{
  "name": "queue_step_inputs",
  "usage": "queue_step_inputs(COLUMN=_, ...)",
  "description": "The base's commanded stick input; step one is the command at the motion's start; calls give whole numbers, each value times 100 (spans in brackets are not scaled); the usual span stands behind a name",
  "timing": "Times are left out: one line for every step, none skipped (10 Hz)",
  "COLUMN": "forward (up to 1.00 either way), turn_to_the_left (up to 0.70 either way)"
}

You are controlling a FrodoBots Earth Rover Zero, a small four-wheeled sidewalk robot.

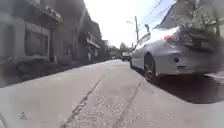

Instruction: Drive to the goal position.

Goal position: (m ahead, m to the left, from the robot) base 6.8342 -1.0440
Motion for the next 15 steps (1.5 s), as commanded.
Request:
queue_step_inputs(forward=85, turn_to_the_left=0)
queue_step_inputs(forward=85, turn_to_the_left=0)
queue_step_inputs(forward=85, turn_to_the_left=0)
queue_step_inputs(forward=85, turn_to_the_left=1)
queue_step_inputs(forward=85, turn_to_the_left=2)
queue_step_inputs(forward=85, turn_to_the_left=1)
queue_step_inputs(forward=85, turn_to_the_left=0)
queue_step_inputs(forward=85, turn_to_the_left=0)
queue_step_inputs(forward=85, turn_to_the_left=0)
queue_step_inputs(forward=85, turn_to_the_left=0)
queue_step_inputs(forward=85, turn_to_the_left=-2)
queue_step_inputs(forward=85, turn_to_the_left=-5)
queue_step_inputs(forward=85, turn_to_the_left=-8)
queue_step_inputs(forward=85, turn_to_the_left=-10)
queue_step_inputs(forward=85, turn_to_the_left=-13)
